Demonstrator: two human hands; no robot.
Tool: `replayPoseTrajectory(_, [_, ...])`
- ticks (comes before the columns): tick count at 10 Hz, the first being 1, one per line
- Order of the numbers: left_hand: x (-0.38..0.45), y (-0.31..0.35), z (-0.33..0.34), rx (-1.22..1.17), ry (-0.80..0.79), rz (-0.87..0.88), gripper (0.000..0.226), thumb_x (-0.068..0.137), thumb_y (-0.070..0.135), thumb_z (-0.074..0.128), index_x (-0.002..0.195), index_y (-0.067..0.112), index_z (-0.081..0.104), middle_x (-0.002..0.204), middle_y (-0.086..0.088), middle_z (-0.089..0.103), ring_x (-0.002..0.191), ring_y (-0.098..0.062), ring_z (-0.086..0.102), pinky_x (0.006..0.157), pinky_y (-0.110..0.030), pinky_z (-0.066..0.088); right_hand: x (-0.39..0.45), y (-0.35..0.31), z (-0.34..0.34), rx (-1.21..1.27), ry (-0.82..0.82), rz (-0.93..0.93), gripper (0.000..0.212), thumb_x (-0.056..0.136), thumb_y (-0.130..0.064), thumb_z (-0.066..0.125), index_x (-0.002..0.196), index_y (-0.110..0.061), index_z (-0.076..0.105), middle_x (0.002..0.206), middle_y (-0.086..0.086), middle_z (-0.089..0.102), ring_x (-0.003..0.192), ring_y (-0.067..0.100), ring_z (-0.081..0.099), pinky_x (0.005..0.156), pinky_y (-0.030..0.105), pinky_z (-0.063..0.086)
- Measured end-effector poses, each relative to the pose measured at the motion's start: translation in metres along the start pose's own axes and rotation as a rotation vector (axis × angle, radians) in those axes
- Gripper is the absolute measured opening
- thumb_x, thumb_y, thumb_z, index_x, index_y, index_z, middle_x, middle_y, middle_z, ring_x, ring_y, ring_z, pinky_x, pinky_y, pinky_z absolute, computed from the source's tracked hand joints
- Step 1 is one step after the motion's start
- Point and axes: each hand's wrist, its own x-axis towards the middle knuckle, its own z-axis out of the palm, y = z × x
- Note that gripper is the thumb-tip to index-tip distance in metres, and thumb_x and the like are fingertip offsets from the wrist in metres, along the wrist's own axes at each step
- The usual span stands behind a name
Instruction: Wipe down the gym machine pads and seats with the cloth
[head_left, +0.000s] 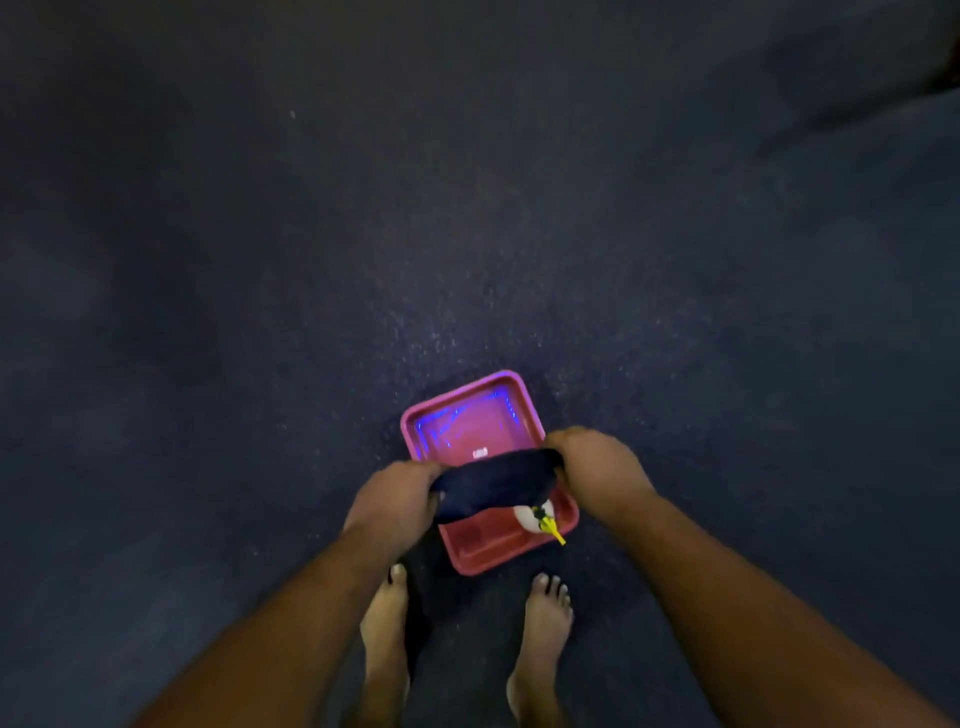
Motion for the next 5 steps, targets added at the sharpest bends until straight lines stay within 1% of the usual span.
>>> replayPoseTrajectory(1, [0.051, -0.027, 0.044, -0.014, 0.042, -0.011, 0.026, 0.092, 0.02, 0.061, 0.117, 0.018, 0.067, 0.12, -0.013, 0.071, 0.111, -0.036, 0.065, 0.089, -0.041, 0.052, 0.056, 0.014, 0.052, -0.047, 0.066, 0.002, 0.021, 0.091, -0.017, 0.057, 0.108, -0.021, 0.068, 0.109, 0.008, 0.067, 0.101, 0.034, 0.067, 0.077, 0.039, 0.054])
replayPoseTrajectory(2, [0.095, -0.052, 0.087, -0.068, 0.155, -0.002, 0.05, 0.095, 0.012, 0.057, 0.145, 0.019, 0.055, 0.145, -0.01, 0.058, 0.13, -0.032, 0.057, 0.107, -0.04, 0.045, 0.101, 0.027, 0.097, -0.054, 0.182, -0.009, 0.024, 0.093, -0.011, 0.056, 0.113, -0.02, 0.067, 0.114, 0.007, 0.065, 0.102, 0.033, 0.065, 0.077, 0.042, 0.057])
replayPoseTrajectory(3, [0.128, -0.071, 0.13, -0.067, 0.186, 0.013, 0.058, 0.101, 0.008, 0.048, 0.157, 0.018, 0.038, 0.163, -0.002, 0.037, 0.148, -0.022, 0.039, 0.12, -0.035, 0.032, 0.133, 0.039, 0.136, -0.036, 0.229, -0.02, 0.027, 0.096, -0.013, 0.054, 0.12, -0.018, 0.063, 0.134, 0.004, 0.06, 0.116, 0.029, 0.061, 0.086, 0.043, 0.056])
replayPoseTrajectory(4, [0.141, -0.08, 0.168, -0.019, 0.101, 0.025, 0.055, 0.107, 0.014, 0.04, 0.16, 0.018, 0.027, 0.168, -0.001, 0.024, 0.154, -0.02, 0.025, 0.125, -0.034, 0.023, 0.144, 0.055, 0.169, -0.03, 0.153, -0.011, 0.03, 0.098, -0.012, 0.05, 0.124, -0.018, 0.063, 0.142, 0.004, 0.057, 0.121, 0.03, 0.059, 0.092, 0.044, 0.054])
replayPoseTrajectory(5, [0.145, -0.086, 0.197, -0.077, 0.047, -0.027, 0.058, 0.108, 0.028, 0.044, 0.161, 0.015, 0.025, 0.169, -0.003, 0.021, 0.155, -0.02, 0.023, 0.126, -0.036, 0.02, 0.146, 0.062, 0.199, 0.039, 0.078, 0.026, 0.036, 0.097, -0.017, 0.059, 0.132, -0.019, 0.065, 0.143, 0.005, 0.058, 0.124, 0.03, 0.059, 0.099, 0.042, 0.05])
